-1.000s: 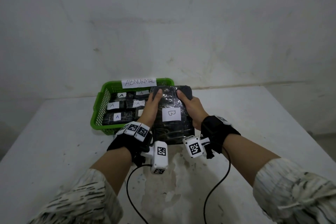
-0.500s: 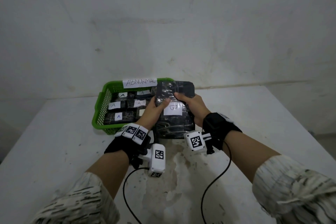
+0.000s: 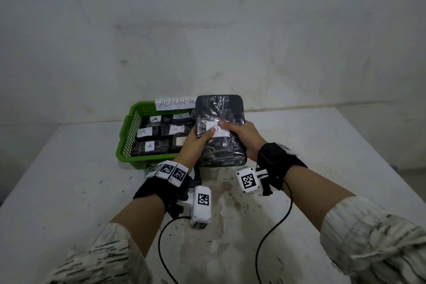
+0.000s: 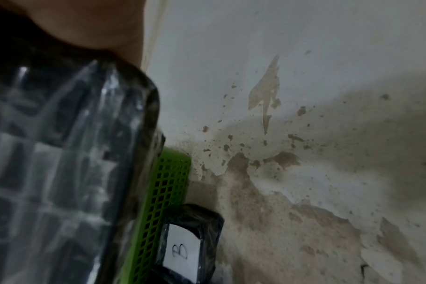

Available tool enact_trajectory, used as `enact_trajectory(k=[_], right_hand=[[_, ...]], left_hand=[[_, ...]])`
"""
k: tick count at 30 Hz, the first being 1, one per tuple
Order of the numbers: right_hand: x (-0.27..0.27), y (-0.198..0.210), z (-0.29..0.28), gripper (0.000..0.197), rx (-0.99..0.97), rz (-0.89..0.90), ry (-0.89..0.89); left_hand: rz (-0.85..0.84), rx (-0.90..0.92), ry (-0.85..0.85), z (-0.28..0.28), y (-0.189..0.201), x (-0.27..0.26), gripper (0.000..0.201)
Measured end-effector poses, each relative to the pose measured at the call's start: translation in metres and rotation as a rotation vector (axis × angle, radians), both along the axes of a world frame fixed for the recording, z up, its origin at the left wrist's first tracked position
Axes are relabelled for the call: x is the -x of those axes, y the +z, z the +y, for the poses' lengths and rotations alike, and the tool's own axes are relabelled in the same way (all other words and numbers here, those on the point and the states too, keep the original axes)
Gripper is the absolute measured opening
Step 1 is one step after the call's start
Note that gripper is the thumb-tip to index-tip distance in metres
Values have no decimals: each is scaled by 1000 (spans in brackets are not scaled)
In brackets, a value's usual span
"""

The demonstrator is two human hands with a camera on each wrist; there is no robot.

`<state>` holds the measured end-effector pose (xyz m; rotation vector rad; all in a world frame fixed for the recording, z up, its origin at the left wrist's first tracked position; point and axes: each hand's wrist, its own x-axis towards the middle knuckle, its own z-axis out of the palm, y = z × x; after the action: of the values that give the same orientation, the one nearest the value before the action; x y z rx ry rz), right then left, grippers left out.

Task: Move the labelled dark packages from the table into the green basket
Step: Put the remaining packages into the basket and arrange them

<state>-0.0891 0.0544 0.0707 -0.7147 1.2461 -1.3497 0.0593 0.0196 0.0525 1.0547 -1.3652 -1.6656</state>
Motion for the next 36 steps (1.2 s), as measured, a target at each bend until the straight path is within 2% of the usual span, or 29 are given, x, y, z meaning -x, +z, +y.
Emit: enact_trajectory(k=[5, 7, 12, 16, 19, 21, 26, 32, 34, 36], right_hand=[[-3, -1, 4, 41, -18, -79, 113], [-5, -8, 7, 39, -27, -65, 152], [-3, -13, 5, 28, -18, -70, 46], [-3, -15, 2, 38, -33, -81, 57], [-5, -15, 3, 44, -6, -113, 173], [-3, -15, 4, 50, 14, -70, 242], [-7, -12, 5, 51, 23, 3, 226], [-3, -13, 5, 53, -14, -156, 257], [-3, -13, 7, 58, -18, -109, 227], [-3, -12, 8, 67, -2, -11, 177]], left_hand=[[49, 26, 126, -7, 4, 1, 35], [71, 11, 122, -12, 5, 1, 38], [74, -77, 34, -11, -11, -4, 63], [23, -26, 43, -5, -15, -3, 47], [41, -28, 72, -9, -16, -4, 45], [59, -66, 70, -13, -18, -7, 49], [18, -42, 91, -17, -21, -8, 65], [69, -94, 126, -20, -22, -15, 79], [4, -44, 143, -21, -22, -16, 77], [-128, 170, 164, -23, -22, -15, 77]])
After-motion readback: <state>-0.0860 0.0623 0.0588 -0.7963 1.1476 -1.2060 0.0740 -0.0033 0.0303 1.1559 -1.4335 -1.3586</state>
